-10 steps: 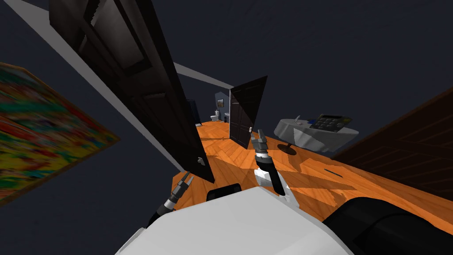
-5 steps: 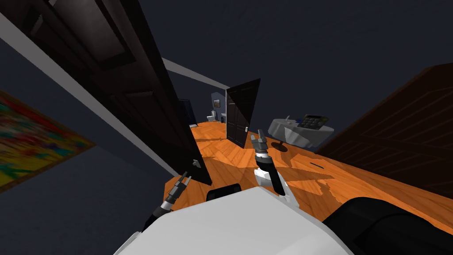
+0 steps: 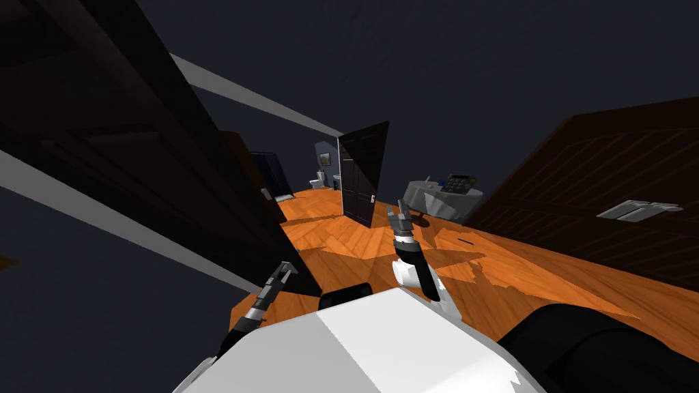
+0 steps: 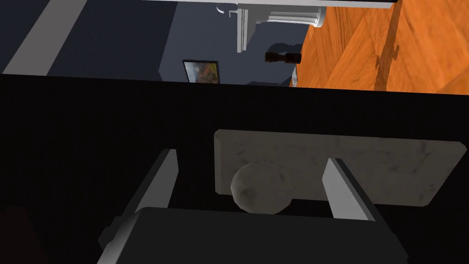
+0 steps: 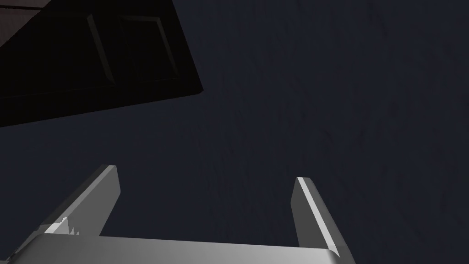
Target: Pull the door open
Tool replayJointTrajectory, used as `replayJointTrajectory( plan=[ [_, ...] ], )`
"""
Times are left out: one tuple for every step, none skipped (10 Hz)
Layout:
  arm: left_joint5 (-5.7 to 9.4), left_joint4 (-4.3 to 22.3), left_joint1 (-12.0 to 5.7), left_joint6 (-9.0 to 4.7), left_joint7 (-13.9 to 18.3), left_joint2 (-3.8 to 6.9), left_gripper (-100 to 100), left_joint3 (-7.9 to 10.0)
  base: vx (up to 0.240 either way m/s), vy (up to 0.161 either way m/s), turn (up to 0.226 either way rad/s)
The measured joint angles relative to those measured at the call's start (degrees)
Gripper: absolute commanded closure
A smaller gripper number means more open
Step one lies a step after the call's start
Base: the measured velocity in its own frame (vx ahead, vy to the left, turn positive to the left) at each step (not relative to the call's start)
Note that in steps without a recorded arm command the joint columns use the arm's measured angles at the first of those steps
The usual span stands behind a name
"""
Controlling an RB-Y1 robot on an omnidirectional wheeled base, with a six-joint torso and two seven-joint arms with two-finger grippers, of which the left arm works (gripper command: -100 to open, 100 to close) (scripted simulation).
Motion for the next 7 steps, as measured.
replayJointTrajectory(
  plan=[
    [0.05,-0.2,0.1,0.16,0.0,-0.03,100,0.06,-0.011,-0.004,0.031],
    [0.02,-0.1,0.03,0.06,0.0,-0.01,100,0.02,-0.017,-0.005,-0.008],
    [-0.02,0.0,0.0,0.13,0.0,-0.03,100,-0.03,-0.008,0.001,-0.007],
    [-0.02,0.0,-0.04,0.14,0.0,-0.02,100,-0.03,0.0,0.0,0.0],
    [-0.02,0.0,-0.04,0.17,0.0,-0.02,100,-0.03,0.0,0.0,0.0],
    [-0.03,0.0,-0.04,0.19,0.0,-0.03,100,-0.03,0.0,0.0,0.0],
    [-0.03,0.1,-0.03,0.19,0.0,-0.03,100,-0.03,-0.039,0.008,0.195]
  ],
)
